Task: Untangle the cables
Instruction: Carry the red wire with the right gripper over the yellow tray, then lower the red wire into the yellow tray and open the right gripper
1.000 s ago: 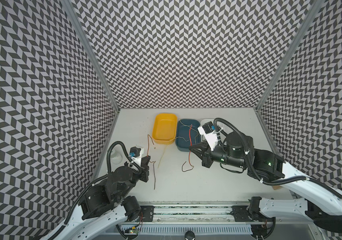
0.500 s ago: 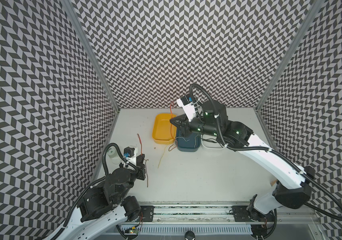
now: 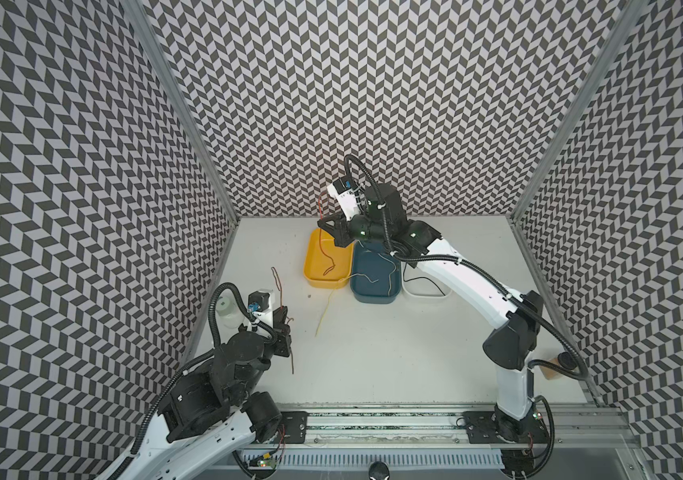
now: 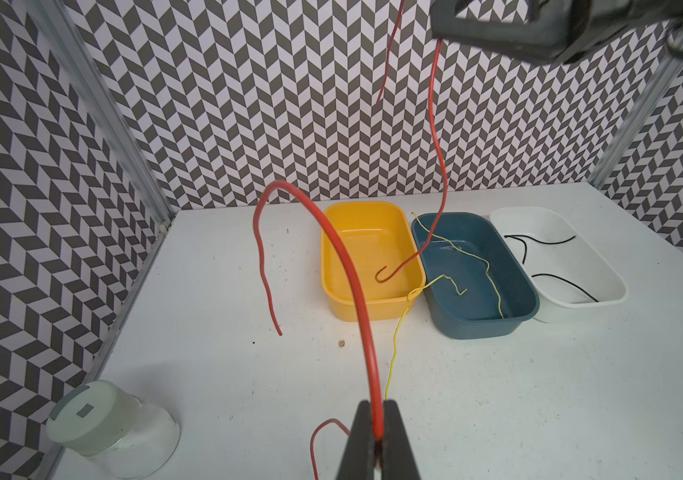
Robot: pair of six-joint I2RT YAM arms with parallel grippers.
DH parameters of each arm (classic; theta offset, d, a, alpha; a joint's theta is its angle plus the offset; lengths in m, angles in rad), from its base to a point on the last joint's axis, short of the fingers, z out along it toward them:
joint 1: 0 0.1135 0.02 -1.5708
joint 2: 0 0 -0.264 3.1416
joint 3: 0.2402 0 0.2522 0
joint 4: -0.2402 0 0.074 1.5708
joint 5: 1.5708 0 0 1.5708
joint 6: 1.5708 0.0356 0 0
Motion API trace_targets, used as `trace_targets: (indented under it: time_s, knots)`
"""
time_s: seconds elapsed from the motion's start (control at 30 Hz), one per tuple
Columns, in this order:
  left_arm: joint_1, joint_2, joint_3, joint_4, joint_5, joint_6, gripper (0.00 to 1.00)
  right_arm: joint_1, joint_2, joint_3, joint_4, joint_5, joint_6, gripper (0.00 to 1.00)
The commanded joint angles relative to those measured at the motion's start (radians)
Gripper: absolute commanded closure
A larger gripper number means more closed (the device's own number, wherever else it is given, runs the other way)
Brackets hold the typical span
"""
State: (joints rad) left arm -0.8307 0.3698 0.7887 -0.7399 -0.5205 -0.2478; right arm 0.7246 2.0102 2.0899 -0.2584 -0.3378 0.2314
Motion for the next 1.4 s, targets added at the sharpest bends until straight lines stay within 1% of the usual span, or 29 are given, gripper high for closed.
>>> trace_targets:
  time_s: [0.0,0.13,0.3,0.4,0.53,0.7,0.9,1.1,1.23,1.37]
  knots:
    - [0.015,0.003,-0.012,0.025,0.006,-0.009,1.0,-0.013,0.05,0.004,0.11,-0.034,-0.022,1.0]
    - [0.021,0.002,-0.012,0.027,0.014,-0.008,1.0,-0.013,0.071,-0.107,0.212,-0.019,-0.019,1.0]
    - [0.021,0.001,-0.013,0.027,0.018,-0.008,1.0,-0.017,0.11,-0.152,0.23,-0.018,0.005,1.0]
    - [0.022,0.003,-0.013,0.027,0.017,-0.008,1.0,-0.017,0.148,-0.153,0.212,-0.044,0.048,1.0]
    - [0.022,0.004,-0.012,0.025,0.019,-0.01,1.0,-0.019,0.204,-0.128,0.144,-0.07,0.103,1.0]
    - [0.024,0.009,-0.012,0.027,0.022,-0.01,1.0,-0.021,0.241,-0.134,0.096,-0.03,0.158,1.0]
    - [0.033,0.013,-0.012,0.028,0.031,-0.01,1.0,-0.025,0.331,-0.021,-0.058,0.036,0.175,1.0]
    - [0.038,0.017,-0.012,0.03,0.037,-0.01,1.0,-0.039,0.41,0.095,-0.131,0.031,0.202,1.0]
    - [0.042,0.015,-0.013,0.033,0.04,-0.01,1.0,-0.05,0.447,0.16,-0.146,0.023,0.222,1.0]
    - [0.047,0.016,-0.015,0.037,0.046,-0.008,1.0,-0.051,0.486,0.27,-0.202,0.025,0.225,1.0]
